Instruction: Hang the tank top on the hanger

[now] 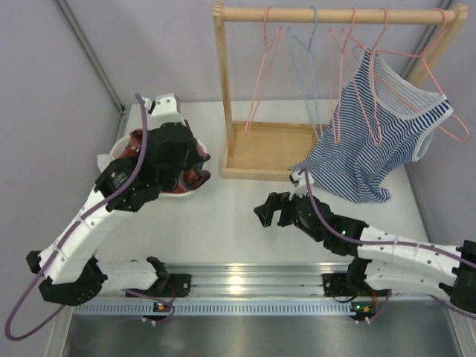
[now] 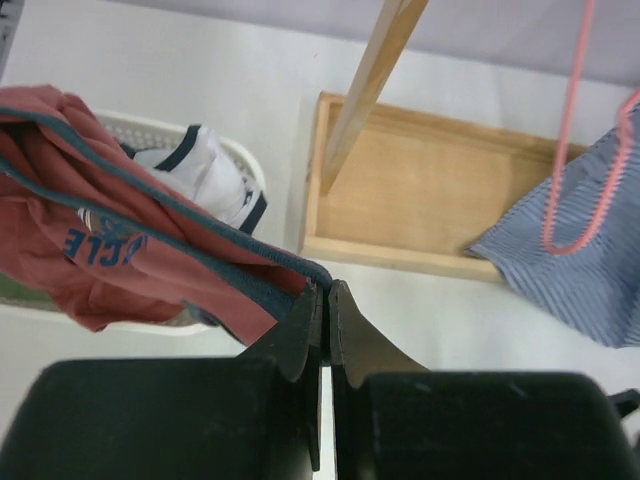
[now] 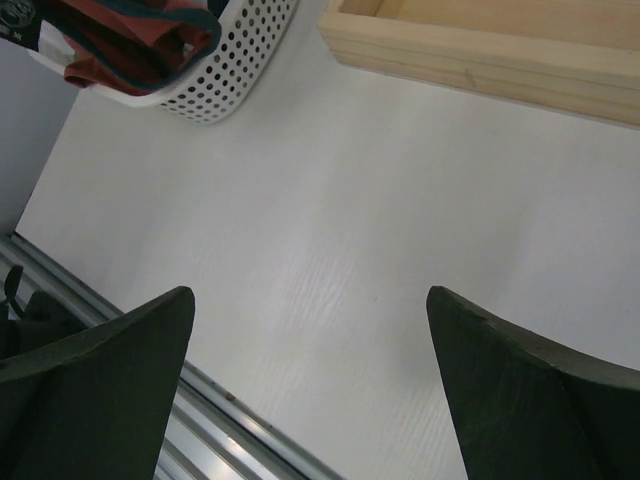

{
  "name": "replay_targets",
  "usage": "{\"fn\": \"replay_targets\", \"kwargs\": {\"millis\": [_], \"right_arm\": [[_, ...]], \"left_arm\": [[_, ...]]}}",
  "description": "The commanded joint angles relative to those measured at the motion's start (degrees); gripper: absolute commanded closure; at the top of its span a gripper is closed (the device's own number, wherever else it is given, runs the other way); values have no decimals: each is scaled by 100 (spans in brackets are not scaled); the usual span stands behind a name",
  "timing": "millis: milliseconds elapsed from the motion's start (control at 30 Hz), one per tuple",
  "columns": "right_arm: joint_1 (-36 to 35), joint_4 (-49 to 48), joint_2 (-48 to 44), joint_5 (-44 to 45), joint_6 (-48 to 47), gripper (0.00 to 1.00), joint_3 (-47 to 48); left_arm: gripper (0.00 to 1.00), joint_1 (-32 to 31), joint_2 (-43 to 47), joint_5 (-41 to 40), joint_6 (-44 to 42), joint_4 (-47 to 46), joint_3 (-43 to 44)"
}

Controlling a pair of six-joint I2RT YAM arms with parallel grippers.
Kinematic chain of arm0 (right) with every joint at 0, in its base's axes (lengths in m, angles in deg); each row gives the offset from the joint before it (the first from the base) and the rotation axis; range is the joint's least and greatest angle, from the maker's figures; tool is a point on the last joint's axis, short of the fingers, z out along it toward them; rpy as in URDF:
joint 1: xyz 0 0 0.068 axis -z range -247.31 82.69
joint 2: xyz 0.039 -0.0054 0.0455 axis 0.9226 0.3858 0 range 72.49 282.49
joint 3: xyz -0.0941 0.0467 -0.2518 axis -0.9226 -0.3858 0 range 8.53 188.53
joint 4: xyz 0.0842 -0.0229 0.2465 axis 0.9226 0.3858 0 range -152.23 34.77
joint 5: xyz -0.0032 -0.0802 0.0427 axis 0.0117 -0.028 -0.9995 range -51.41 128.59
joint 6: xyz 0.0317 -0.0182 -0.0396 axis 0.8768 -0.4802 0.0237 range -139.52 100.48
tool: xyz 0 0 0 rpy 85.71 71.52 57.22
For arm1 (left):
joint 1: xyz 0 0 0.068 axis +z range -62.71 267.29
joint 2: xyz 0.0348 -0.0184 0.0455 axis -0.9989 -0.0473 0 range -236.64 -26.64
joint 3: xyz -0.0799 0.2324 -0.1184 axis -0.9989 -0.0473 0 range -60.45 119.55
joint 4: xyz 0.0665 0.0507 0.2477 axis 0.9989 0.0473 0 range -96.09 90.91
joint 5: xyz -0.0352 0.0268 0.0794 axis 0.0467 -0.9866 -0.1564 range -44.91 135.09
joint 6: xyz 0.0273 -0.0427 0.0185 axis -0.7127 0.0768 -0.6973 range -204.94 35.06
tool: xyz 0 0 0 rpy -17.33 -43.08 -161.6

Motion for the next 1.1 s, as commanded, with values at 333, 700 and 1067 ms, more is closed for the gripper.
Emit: {"fn": "replay_targets", "kwargs": {"millis": [333, 700, 1067], "right_arm": [[-207, -2135, 1639, 150, 216, 2, 885], [-568, -2777, 3328, 432, 111, 3, 1975], [-656, -2776, 4515, 986, -90, 16, 2881]], "left_arm": [[100, -223, -55, 73, -334, 105, 1386], [100, -223, 200, 144, -457, 263, 1404], [100, -223, 394, 179, -510, 307, 1369]]}}
